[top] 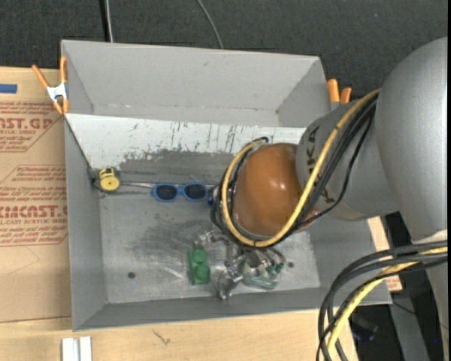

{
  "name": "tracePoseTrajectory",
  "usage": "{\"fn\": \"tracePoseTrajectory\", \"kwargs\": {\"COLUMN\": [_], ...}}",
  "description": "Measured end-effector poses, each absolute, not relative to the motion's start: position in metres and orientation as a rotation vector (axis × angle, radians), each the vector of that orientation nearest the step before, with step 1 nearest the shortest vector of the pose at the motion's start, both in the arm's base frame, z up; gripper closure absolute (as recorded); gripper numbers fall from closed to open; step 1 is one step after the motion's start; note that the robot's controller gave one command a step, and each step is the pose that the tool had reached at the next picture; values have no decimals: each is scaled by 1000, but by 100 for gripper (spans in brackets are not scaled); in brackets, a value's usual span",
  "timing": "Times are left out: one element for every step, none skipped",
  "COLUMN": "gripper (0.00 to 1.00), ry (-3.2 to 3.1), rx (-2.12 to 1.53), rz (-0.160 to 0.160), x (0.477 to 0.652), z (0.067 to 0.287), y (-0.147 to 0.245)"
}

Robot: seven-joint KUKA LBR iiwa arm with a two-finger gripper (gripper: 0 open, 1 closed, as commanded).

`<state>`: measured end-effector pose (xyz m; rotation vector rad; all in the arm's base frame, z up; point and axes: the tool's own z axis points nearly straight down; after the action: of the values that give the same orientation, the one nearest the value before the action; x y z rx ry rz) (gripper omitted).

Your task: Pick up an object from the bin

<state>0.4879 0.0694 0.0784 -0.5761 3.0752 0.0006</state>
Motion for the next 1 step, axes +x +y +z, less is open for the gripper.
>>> {"fn": "tracePoseTrajectory", "kwargs": {"gripper": [100], "ry": [3082], "rx": [-577], "rz": [0], "x": [486], "z": [78], "y": [69]}}
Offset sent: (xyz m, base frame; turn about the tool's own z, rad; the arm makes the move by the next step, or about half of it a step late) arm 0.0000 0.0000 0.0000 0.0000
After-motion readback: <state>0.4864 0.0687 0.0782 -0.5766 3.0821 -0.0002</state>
